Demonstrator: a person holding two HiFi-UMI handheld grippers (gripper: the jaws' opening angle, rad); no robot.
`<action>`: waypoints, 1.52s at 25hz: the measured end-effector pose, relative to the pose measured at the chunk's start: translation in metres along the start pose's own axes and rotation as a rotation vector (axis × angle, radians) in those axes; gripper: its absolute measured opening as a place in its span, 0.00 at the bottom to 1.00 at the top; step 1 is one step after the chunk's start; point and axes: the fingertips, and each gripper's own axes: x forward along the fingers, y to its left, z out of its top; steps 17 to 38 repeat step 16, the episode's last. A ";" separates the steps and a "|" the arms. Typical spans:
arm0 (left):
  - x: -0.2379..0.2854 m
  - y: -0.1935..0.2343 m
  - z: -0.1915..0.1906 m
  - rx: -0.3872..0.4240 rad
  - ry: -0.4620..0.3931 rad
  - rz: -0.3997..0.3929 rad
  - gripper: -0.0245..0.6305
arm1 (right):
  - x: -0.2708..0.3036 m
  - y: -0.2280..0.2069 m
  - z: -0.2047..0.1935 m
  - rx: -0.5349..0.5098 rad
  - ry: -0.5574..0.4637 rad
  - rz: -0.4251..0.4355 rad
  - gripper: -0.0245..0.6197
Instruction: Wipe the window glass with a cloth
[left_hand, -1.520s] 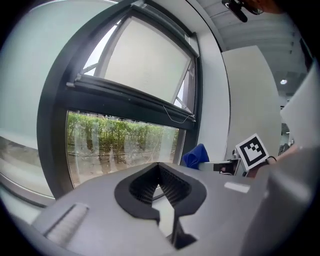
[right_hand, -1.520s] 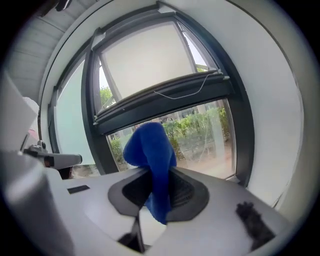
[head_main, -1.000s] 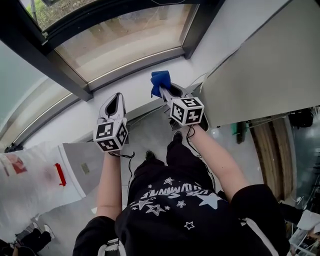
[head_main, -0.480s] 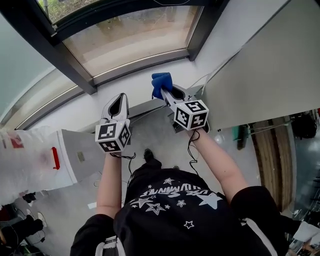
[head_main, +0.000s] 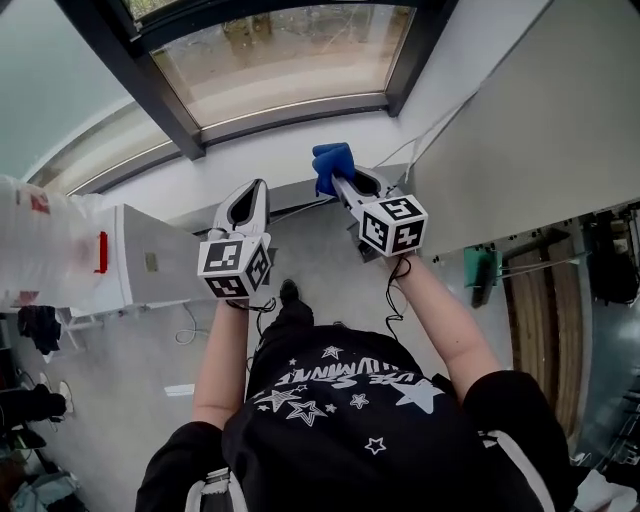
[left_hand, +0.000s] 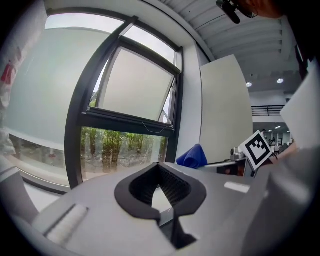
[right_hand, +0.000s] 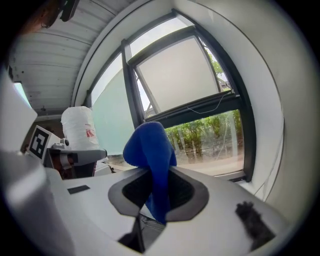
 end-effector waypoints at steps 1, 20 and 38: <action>-0.006 -0.008 0.000 0.005 -0.002 0.005 0.05 | -0.007 0.002 0.000 -0.007 0.000 0.013 0.15; -0.082 -0.077 -0.010 0.009 -0.034 0.111 0.05 | -0.088 0.027 -0.020 -0.059 0.028 0.179 0.15; -0.082 -0.077 -0.010 0.009 -0.034 0.111 0.05 | -0.088 0.027 -0.020 -0.059 0.028 0.179 0.15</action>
